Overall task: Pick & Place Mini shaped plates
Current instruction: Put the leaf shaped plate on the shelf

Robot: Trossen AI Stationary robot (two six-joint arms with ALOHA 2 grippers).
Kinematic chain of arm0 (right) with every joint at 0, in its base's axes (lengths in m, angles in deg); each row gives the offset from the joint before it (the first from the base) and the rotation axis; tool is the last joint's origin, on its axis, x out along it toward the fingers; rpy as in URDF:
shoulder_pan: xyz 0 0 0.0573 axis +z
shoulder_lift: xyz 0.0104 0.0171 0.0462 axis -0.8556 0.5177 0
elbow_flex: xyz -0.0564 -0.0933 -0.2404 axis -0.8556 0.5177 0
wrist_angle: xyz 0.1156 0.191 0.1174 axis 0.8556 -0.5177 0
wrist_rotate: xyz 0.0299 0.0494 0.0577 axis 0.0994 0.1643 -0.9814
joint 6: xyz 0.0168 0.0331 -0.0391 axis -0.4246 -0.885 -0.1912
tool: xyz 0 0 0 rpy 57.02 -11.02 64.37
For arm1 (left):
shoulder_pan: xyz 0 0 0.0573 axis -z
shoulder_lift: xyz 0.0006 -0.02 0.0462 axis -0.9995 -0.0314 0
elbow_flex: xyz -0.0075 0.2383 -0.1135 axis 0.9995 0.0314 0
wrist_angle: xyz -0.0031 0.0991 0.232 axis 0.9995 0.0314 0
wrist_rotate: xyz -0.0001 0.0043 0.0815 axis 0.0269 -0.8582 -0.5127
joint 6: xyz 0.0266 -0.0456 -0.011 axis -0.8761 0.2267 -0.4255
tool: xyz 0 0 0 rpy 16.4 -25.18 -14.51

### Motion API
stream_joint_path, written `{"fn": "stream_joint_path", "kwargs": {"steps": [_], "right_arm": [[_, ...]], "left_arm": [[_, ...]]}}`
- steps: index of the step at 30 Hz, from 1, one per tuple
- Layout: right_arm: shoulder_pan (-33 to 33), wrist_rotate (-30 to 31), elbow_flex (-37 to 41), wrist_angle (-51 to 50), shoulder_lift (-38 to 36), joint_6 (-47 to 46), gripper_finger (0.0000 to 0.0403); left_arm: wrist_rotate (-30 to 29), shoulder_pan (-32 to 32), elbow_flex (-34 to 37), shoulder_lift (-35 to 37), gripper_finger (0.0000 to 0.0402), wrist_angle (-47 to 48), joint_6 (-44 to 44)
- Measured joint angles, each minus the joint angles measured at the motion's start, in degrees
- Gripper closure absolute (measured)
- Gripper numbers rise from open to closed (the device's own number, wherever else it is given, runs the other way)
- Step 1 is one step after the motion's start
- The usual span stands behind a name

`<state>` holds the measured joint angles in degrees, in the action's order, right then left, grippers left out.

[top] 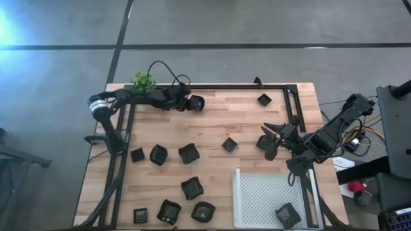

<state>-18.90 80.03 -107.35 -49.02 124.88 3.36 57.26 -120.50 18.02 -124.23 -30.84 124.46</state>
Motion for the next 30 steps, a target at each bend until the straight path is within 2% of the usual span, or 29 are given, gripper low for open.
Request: {"fn": "stream_joint_path", "kwargs": {"steps": [23,26,30], "right_arm": [[-0.24,0.17,0.0,-0.13,0.02,-0.09,0.0333],[-0.24,0.17,0.0,-0.15,0.02,-0.08,0.033],[-0.24,0.17,0.0,-0.15,0.02,-0.09,0.0328]], "left_arm": [[-0.01,-0.22,0.04,-3.16,0.0314,-3.43,2.84],[-0.02,-0.22,0.07,-2.93,0.033,-3.45,3.12],[-0.08,-0.26,0.07,-2.76,0.037,-3.41,3.18]]}}
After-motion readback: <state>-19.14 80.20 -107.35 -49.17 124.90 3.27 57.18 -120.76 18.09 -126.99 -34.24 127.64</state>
